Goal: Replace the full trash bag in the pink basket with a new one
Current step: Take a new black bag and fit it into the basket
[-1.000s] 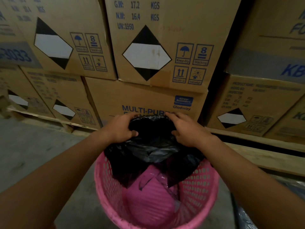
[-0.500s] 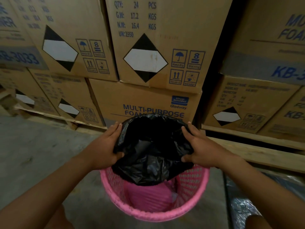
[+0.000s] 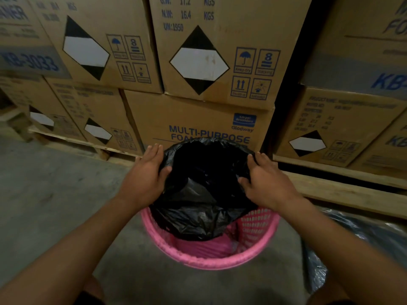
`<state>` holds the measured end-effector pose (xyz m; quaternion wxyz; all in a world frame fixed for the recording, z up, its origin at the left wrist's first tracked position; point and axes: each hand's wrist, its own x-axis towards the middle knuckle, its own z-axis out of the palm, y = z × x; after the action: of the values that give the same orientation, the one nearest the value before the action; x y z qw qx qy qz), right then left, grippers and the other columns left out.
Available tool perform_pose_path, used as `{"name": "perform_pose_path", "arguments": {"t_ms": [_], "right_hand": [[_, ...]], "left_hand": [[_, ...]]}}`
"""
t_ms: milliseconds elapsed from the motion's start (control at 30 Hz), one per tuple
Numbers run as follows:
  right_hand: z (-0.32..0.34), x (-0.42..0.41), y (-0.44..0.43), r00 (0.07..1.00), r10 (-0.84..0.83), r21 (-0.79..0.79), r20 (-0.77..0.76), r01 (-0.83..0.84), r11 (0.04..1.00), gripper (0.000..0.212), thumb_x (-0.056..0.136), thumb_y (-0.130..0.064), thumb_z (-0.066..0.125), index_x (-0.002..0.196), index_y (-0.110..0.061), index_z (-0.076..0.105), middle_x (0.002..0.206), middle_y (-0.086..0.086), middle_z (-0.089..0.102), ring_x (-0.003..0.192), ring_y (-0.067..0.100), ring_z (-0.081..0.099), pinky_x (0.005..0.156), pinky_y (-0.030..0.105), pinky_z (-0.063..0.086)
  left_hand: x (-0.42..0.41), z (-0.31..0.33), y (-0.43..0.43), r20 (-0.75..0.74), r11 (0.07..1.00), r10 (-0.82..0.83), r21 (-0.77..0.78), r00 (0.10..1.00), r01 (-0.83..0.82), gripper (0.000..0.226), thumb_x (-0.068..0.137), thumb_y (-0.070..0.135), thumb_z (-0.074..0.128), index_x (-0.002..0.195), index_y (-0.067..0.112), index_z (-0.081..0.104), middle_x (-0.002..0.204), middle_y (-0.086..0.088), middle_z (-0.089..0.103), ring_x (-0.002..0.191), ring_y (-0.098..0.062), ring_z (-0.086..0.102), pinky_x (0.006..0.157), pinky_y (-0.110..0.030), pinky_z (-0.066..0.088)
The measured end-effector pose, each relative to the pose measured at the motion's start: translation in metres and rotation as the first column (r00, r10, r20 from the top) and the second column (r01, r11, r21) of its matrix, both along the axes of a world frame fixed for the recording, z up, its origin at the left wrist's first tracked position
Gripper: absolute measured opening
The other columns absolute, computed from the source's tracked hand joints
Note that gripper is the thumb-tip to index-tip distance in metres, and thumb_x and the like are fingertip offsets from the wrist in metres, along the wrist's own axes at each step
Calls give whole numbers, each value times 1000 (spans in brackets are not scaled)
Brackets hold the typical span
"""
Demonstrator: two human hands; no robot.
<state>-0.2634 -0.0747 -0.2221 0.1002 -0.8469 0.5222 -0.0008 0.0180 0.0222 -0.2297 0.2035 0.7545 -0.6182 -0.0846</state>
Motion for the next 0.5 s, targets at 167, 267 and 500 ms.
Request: {"name": "perform_pose_path", "arguments": {"t_ms": [167, 267, 500], "right_hand": [[-15, 2, 2, 994, -28, -24, -102, 26, 999, 89, 101, -31, 50, 157, -1, -13, 166, 18, -16, 155, 32, -11, 122, 55, 15], [-13, -5, 1, 991, 13, 12, -135, -12, 1000, 112, 91, -34, 68, 155, -3, -19, 166, 15, -20, 155, 30, -13, 121, 57, 18], [-6, -17, -21, 999, 7, 300, -54, 10, 954, 139, 76, -27, 87, 154, -16, -28, 162, 9, -34, 151, 32, -23, 124, 51, 10]], "left_hand": [[4, -18, 0, -69, 996, 16, 84, 998, -10, 75, 96, 9, 52, 157, 4, 9, 165, -15, 10, 153, -28, 11, 120, -33, 16], [10, -18, 6, -131, 985, 7, 169, 991, 15, 94, 90, 11, 63, 157, 7, -3, 167, -10, -3, 153, -22, 1, 119, -28, 13], [14, -1, 15, -252, 940, 15, 333, 968, 73, 129, 77, 24, 81, 153, 12, -23, 162, -3, -26, 150, -16, -19, 119, -31, 12]]}}
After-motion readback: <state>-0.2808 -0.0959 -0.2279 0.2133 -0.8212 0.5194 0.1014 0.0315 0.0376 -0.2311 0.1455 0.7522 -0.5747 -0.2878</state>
